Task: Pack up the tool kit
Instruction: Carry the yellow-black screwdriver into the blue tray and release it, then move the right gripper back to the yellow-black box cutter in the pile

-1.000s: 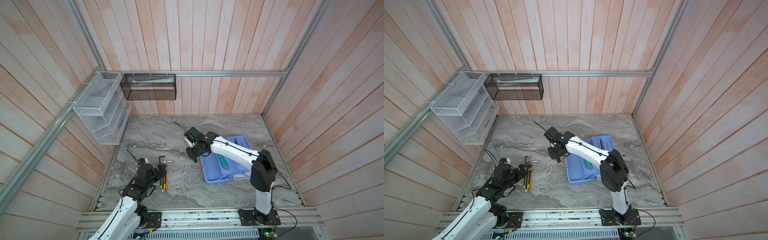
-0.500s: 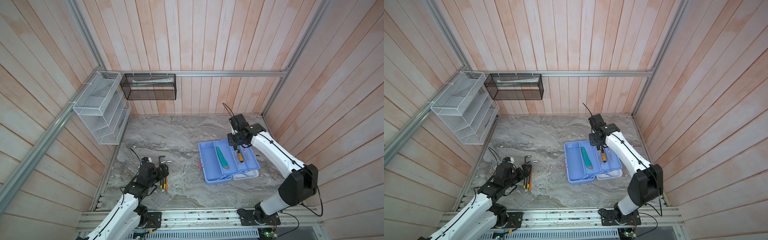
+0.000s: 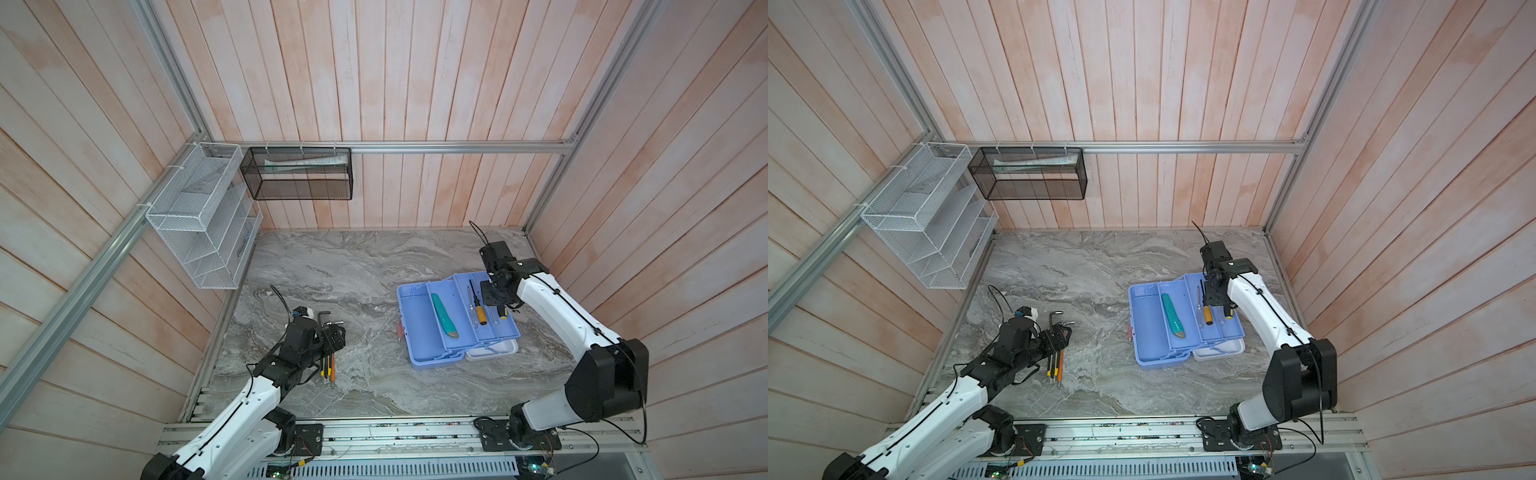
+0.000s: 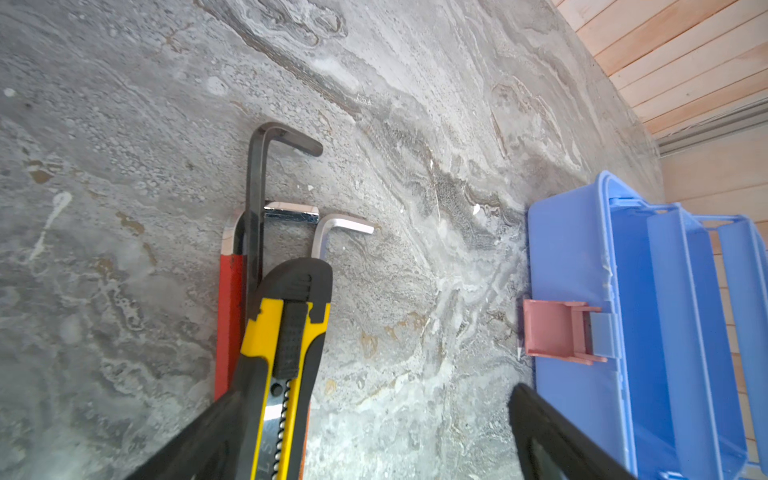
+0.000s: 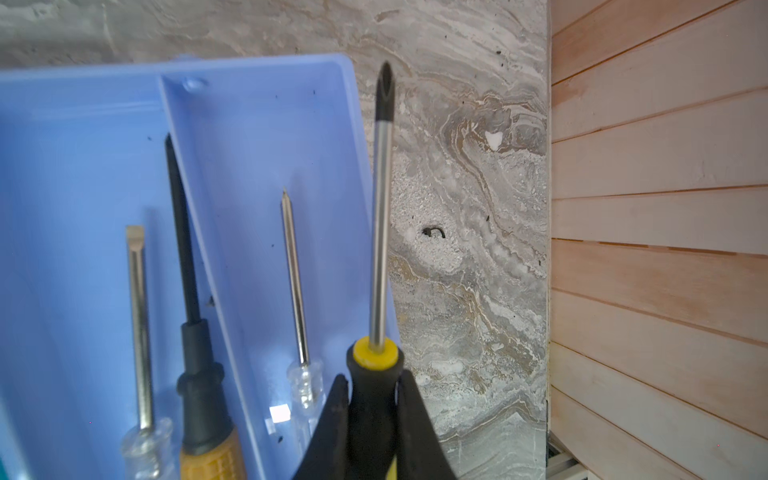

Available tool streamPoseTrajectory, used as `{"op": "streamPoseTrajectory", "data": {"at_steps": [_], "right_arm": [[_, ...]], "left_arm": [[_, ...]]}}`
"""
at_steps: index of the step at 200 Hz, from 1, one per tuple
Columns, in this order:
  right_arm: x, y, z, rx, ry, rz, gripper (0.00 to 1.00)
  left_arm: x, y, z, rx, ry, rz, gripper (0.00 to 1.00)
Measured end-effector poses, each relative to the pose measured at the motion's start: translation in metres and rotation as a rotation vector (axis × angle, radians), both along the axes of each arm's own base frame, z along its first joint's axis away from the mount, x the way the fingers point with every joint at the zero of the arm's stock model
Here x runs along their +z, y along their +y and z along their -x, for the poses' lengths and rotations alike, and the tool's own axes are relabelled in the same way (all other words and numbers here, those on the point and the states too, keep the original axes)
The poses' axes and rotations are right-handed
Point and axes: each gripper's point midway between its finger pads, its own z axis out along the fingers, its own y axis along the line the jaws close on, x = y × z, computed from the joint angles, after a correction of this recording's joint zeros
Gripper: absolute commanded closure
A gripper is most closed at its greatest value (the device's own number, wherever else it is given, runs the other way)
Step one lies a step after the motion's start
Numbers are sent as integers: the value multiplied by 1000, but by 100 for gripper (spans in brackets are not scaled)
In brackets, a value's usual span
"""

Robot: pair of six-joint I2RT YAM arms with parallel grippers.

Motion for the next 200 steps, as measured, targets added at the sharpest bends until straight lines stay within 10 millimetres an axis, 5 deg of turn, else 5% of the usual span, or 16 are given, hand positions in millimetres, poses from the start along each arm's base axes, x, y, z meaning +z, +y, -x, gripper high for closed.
{"op": "streamPoseTrajectory", "data": {"at_steps": [17, 43, 87, 149, 200], "right_arm": [[-4, -2, 3, 3, 12, 13, 100], [-5, -2, 0, 3, 2, 11, 81], [-4, 0, -3, 13, -10, 10, 68], [1, 6, -9, 25, -25, 2, 63], [14, 42, -13, 110, -72, -102, 63]], "left_arm": [[0, -2, 1, -4, 0, 3, 0], [-1, -4, 2, -4, -2, 16, 0], [-7, -9, 8, -6, 17, 31, 0], [-10, -18, 15, -15, 28, 42, 0], [-17, -27, 20, -38, 49, 30, 0]]}}
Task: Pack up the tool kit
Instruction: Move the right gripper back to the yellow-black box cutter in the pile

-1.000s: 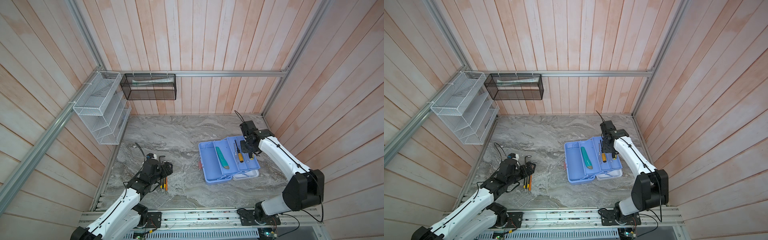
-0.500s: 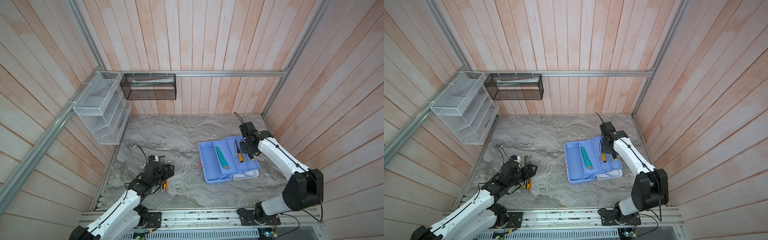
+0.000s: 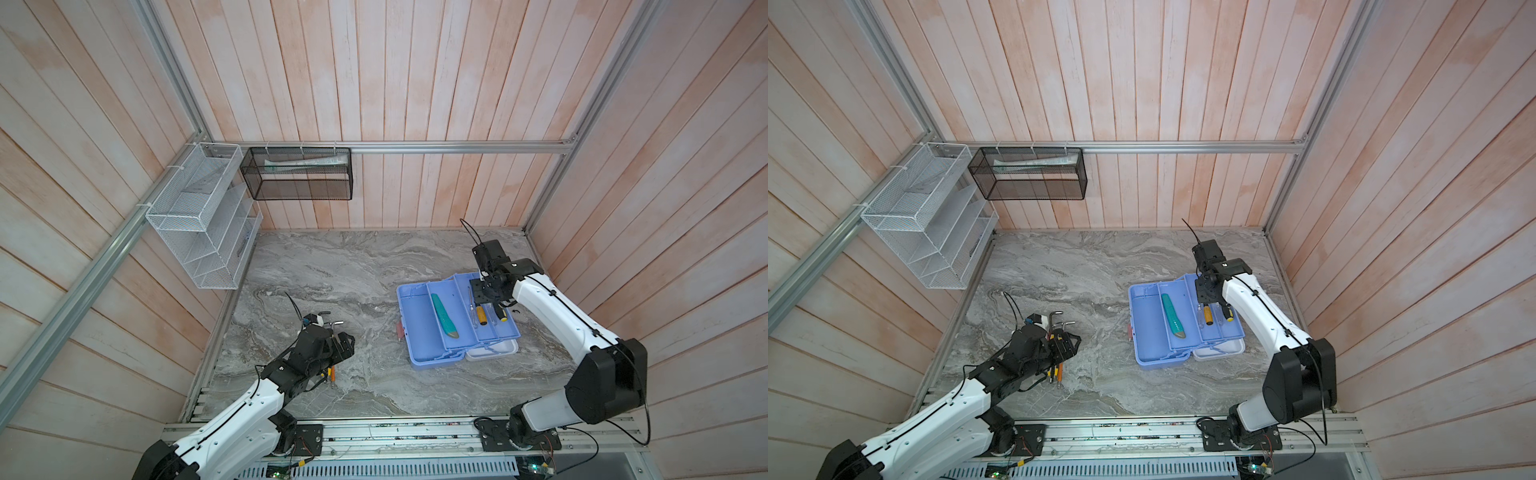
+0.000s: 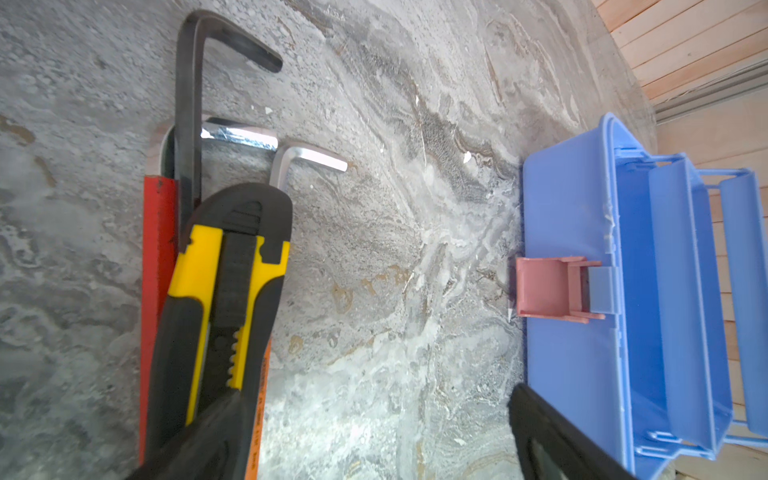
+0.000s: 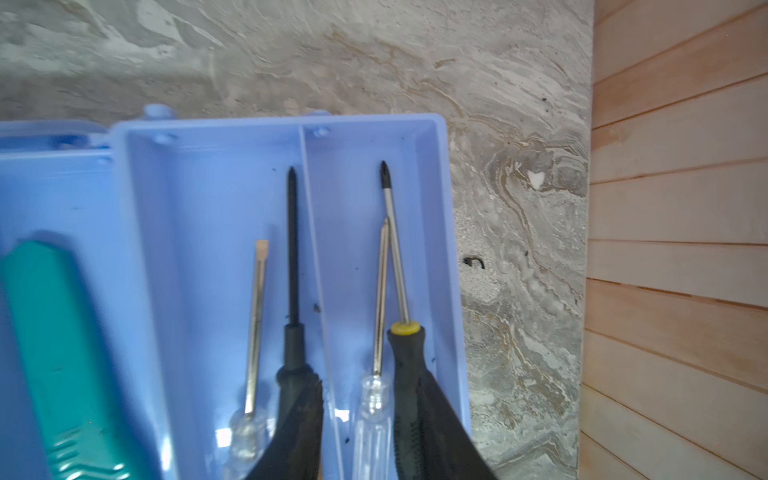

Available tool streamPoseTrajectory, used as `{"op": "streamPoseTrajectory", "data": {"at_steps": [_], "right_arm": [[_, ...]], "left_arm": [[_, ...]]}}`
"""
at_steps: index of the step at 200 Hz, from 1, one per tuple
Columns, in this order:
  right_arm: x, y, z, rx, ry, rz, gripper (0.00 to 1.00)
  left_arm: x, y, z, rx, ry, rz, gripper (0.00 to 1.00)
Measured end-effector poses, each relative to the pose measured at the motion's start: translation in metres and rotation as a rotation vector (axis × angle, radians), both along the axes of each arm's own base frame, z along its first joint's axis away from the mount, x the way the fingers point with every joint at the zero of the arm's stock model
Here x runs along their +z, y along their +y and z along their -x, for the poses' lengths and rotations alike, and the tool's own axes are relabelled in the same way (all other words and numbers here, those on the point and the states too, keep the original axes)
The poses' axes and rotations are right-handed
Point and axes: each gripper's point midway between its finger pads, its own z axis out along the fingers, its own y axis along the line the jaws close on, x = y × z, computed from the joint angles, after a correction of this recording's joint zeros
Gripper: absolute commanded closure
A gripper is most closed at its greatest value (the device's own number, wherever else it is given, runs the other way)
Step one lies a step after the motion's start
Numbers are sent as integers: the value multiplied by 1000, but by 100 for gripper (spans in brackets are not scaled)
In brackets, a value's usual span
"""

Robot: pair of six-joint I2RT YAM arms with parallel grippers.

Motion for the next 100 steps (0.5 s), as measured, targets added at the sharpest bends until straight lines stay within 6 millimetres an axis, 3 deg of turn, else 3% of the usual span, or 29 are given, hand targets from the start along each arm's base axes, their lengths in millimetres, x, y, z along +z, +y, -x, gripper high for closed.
{"op": "streamPoseTrajectory", "data": {"at_steps": [43, 67, 100], "right_arm": [[31, 51, -2, 120, -114, -186, 61], [44, 108, 2, 251, -168, -317, 61], [37, 178, 25, 405, -141, -479, 61]], "left_arm": [[4, 13, -1, 52, -16, -52, 0], [8, 19, -3, 84, -35, -62, 0], [0, 21, -5, 97, -14, -89, 0]]}}
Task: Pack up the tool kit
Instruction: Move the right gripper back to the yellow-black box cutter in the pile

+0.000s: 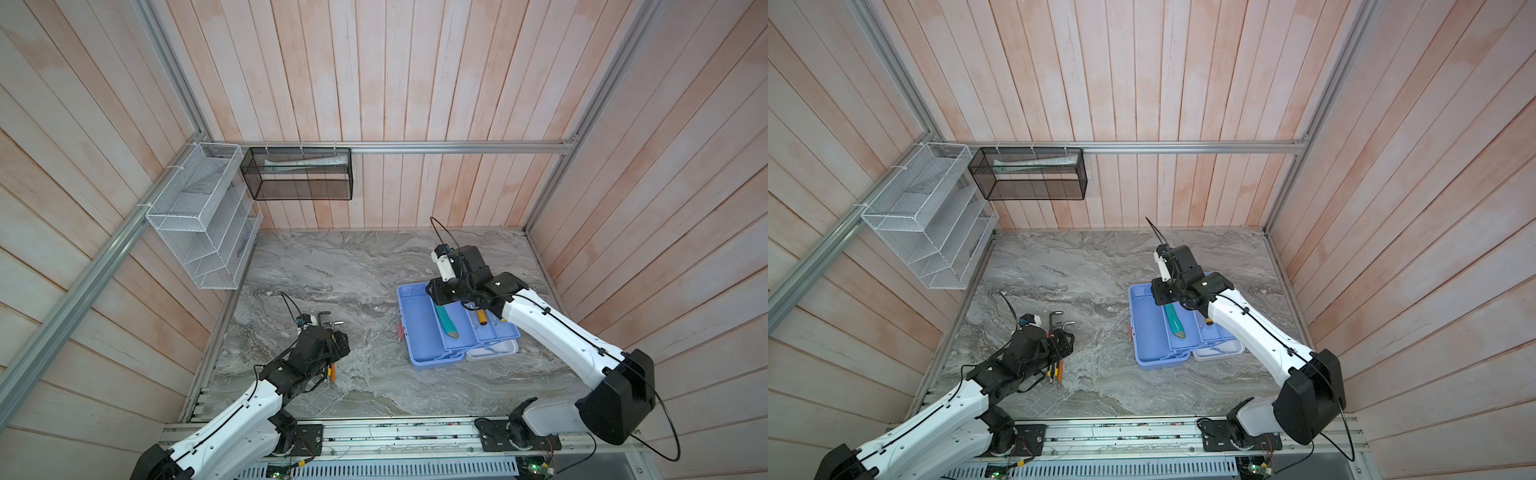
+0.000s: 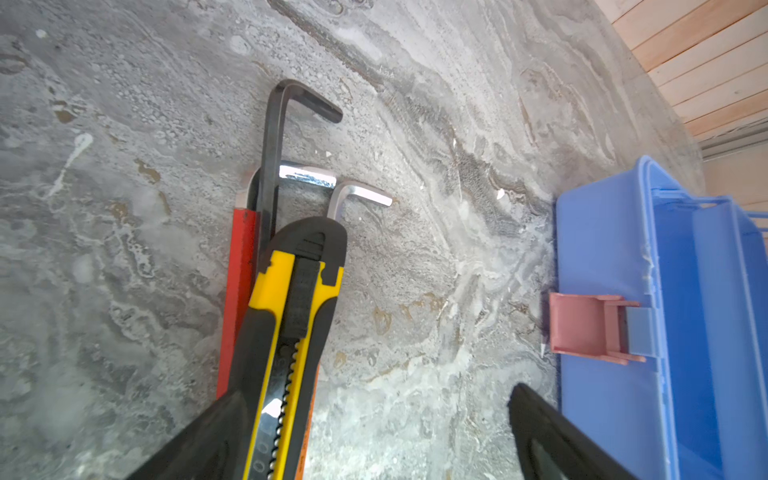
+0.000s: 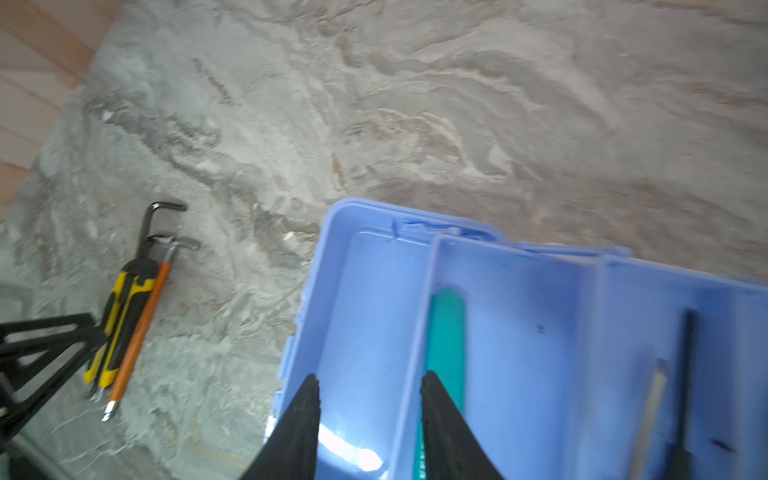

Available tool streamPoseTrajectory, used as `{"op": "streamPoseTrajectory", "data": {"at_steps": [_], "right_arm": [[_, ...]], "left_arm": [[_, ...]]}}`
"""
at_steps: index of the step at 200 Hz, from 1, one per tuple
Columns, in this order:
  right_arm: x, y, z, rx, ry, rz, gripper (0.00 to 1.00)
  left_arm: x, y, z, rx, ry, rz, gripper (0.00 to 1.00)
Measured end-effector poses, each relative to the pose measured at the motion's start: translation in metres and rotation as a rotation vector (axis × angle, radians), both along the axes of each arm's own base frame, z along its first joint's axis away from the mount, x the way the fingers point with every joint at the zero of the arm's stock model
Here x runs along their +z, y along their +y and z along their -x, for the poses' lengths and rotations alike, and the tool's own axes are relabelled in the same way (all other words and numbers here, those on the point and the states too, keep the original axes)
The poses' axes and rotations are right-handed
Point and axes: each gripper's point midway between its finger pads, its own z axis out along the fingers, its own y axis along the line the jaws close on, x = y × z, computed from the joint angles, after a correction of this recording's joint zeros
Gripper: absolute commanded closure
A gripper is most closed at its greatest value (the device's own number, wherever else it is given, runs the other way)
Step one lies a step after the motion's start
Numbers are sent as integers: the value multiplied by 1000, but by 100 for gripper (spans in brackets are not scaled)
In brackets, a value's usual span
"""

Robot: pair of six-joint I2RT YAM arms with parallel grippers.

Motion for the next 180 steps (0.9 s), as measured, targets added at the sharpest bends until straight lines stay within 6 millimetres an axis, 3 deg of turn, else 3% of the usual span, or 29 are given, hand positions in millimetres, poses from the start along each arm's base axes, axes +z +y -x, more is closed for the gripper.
{"op": "streamPoseTrajectory", "data": {"at_steps": [21, 48, 83, 149, 180], "right_arm": [[-4, 33, 8, 75, 15, -61, 61], [-6, 54, 13, 117, 30, -108, 61], [-10, 62, 11, 123, 42, -132, 60], [-50, 68, 9, 132, 127, -87, 60], [-56, 71, 11, 144, 151, -87, 60]], "left_arm": [[-6, 0, -1, -3, 18, -16, 0], [-7, -4, -5, -16, 9, -17, 0], [-2, -19, -11, -54, -21, 32, 0], [-6, -62, -6, -146, -28, 119, 0], [-4, -62, -6, -149, -21, 94, 0]]}}
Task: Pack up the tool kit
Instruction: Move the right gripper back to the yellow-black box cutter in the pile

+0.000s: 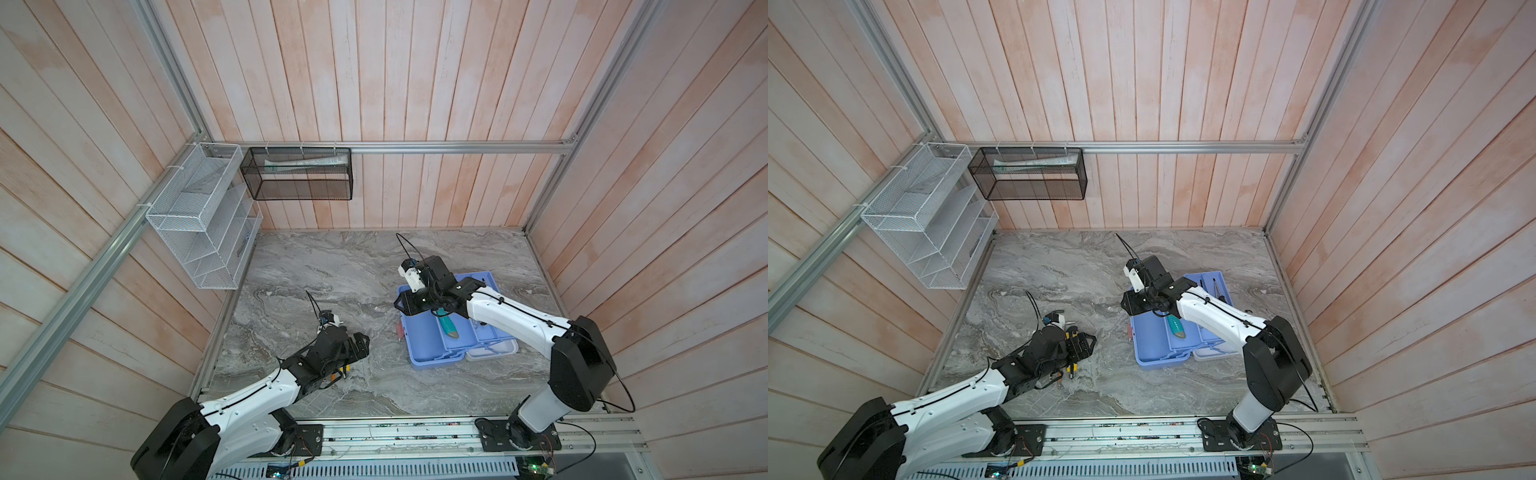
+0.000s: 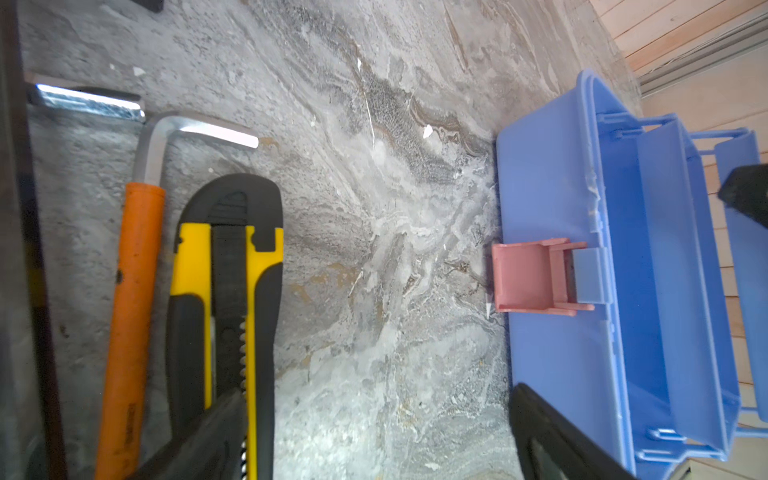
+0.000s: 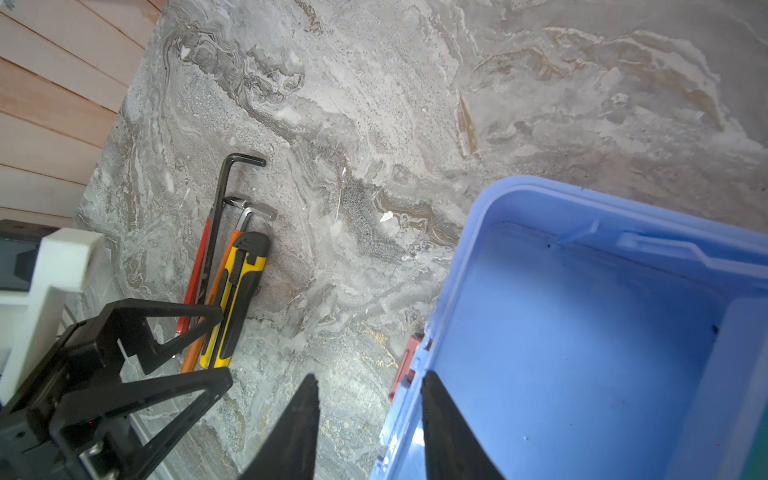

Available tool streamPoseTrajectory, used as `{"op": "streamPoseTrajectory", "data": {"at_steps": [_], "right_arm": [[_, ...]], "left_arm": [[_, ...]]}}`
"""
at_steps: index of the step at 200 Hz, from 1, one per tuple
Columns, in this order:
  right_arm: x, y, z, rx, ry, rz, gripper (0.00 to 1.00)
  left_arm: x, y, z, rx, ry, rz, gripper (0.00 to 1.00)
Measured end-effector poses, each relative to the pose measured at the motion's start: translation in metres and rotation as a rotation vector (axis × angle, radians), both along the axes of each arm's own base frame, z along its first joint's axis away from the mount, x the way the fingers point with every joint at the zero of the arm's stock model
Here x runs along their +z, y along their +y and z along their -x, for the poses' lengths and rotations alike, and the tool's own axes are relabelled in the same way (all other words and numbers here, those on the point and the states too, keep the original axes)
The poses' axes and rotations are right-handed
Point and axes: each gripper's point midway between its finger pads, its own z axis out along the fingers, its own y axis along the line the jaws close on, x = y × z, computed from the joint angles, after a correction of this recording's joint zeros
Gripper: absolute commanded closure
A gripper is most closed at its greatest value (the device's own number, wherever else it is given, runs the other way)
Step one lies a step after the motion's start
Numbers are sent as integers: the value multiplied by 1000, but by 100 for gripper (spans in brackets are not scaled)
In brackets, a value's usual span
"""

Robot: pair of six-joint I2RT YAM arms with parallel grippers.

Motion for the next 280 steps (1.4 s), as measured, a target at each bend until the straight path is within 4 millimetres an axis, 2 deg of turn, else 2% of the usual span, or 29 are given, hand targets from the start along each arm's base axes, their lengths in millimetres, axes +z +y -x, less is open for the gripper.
{"op": "streamPoseTrajectory", "data": {"at_steps": [29, 53, 81, 102, 131, 155, 184, 211, 280], "right_arm": [[-3, 6, 5, 16, 5, 7, 59], [-15, 36, 22, 75, 16, 32, 56], [-39, 85, 49, 174, 47, 61, 51], [-61, 118, 62, 229, 61, 100, 49], [-89, 142, 69, 264, 77, 163, 46], [-100, 155, 70, 279, 83, 203, 44], [-108, 168, 72, 288, 86, 232, 43], [-117, 173, 72, 287, 94, 282, 42], [-118, 189, 68, 277, 65, 373, 42]], "left_arm": [[32, 8, -9, 47, -78, 0, 0], [50, 37, -15, 148, -124, -13, 0], [42, 90, -20, 317, -99, -49, 0], [25, 109, -11, 366, -59, -76, 0], [13, 115, -1, 384, -22, -86, 0], [6, 117, 5, 399, -12, -69, 0], [-4, 122, 15, 410, 7, -69, 0], [0, 122, 17, 410, -6, -60, 0], [3, 123, 19, 405, -24, -50, 0]]}}
